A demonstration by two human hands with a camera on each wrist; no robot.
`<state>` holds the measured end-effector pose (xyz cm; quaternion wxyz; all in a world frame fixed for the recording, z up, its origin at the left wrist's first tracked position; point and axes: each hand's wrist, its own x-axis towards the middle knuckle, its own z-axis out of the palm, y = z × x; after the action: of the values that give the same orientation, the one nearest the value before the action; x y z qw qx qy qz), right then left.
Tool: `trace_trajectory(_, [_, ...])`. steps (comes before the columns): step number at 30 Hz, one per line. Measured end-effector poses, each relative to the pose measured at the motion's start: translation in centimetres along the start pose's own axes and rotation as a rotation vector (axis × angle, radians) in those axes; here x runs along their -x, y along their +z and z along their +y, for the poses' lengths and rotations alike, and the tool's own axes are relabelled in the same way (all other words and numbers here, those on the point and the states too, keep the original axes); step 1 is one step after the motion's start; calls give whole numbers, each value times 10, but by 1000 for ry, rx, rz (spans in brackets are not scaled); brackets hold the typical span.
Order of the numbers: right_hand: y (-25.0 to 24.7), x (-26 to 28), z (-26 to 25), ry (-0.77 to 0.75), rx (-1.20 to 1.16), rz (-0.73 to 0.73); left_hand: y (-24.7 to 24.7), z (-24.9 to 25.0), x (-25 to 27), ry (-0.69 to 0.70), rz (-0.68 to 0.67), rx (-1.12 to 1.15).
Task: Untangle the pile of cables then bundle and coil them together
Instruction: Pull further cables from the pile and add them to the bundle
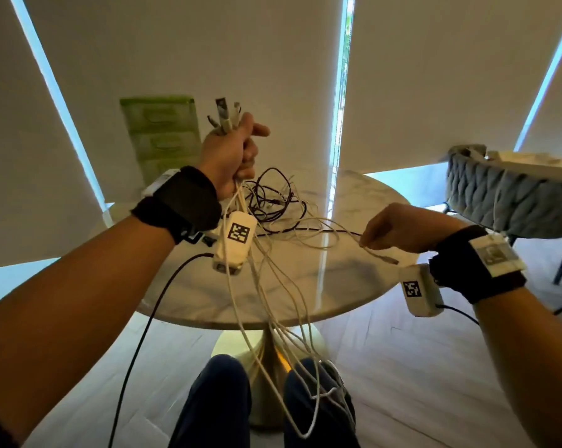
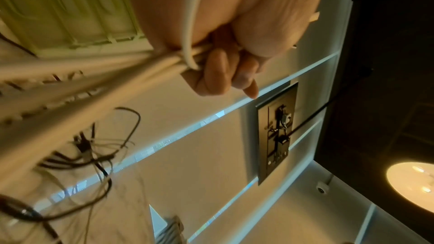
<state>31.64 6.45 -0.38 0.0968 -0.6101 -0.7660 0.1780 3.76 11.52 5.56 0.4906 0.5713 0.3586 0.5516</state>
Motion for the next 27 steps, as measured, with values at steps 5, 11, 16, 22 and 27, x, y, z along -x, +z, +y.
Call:
trace_trajectory(5, [8, 15, -25, -143, -266, 71, 44, -4, 19, 33, -113, 26])
trace_trajectory(11, [37, 13, -61, -260, -791, -62, 85, -19, 41, 158, -182, -138])
trace_trajectory(16, [52, 9, -61, -275, -915, -53, 93, -25, 49, 186, -255, -198])
trace_trajectory(22, [46, 15, -46, -173, -603, -138, 98, -28, 51, 81, -345, -45])
trace_trajectory(27, [55, 32, -12, -70, -165, -215, 98, -16, 46, 64, -295, 64])
